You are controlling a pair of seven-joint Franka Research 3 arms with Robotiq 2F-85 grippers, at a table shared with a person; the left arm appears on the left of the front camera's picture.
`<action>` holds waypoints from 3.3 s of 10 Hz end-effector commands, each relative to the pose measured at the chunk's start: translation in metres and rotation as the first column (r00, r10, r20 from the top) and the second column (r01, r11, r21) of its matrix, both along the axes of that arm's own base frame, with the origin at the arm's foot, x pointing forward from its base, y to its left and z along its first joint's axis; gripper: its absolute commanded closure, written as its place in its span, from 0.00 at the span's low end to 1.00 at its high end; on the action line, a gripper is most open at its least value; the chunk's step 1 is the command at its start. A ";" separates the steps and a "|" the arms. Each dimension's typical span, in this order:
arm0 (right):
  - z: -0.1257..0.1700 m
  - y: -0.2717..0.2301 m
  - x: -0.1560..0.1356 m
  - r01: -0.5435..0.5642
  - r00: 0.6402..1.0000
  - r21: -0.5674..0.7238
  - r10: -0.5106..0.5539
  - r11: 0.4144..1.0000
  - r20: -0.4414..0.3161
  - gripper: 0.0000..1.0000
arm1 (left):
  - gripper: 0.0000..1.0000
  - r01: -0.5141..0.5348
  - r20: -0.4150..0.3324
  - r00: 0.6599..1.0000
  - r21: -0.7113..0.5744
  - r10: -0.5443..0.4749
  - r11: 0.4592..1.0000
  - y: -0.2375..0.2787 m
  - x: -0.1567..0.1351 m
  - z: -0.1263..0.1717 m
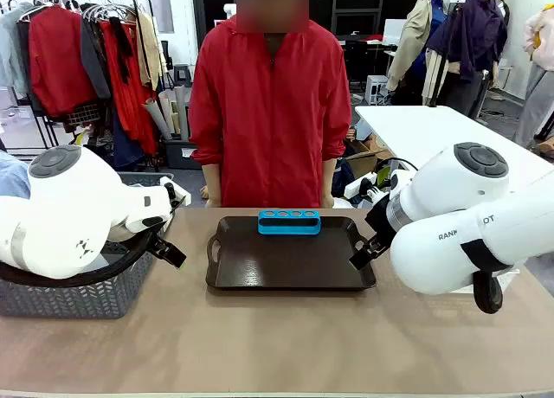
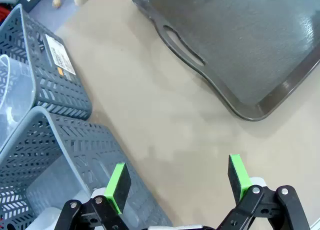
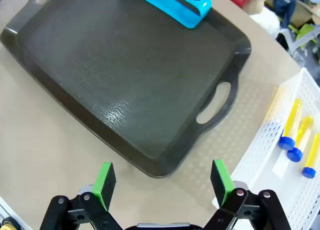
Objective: Prepare the laboratory tools.
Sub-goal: Pick up one Large Measuring Cup and place it on the Handle tray.
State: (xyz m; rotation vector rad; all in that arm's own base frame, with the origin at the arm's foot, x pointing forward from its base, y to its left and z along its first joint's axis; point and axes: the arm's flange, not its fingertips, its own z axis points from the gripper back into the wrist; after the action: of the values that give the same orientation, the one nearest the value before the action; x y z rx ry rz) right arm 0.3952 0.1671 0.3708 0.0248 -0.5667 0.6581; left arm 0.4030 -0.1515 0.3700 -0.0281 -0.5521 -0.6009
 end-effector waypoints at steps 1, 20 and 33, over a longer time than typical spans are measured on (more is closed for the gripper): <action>0.001 0.000 0.000 0.000 1.000 0.000 0.000 1.000 0.001 0.00 | 0.00 0.000 0.000 1.000 0.000 0.000 1.000 0.000 0.000 0.000; 0.005 0.004 0.000 -0.013 1.000 0.023 0.013 1.000 0.000 0.00 | 0.00 0.033 -0.016 0.999 -0.006 -0.033 0.999 -0.001 -0.002 0.003; 0.133 -0.083 0.043 -0.110 0.994 0.248 0.112 0.962 0.007 0.00 | 0.00 0.368 0.043 0.929 -0.228 -0.368 0.901 0.038 -0.001 0.176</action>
State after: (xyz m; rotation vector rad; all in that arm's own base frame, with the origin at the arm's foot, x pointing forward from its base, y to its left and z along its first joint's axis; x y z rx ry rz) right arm 0.4328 0.0861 0.5048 0.2759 -0.6238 0.6732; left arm 0.4000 -0.1187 0.5467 -0.3206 -0.5982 -0.8874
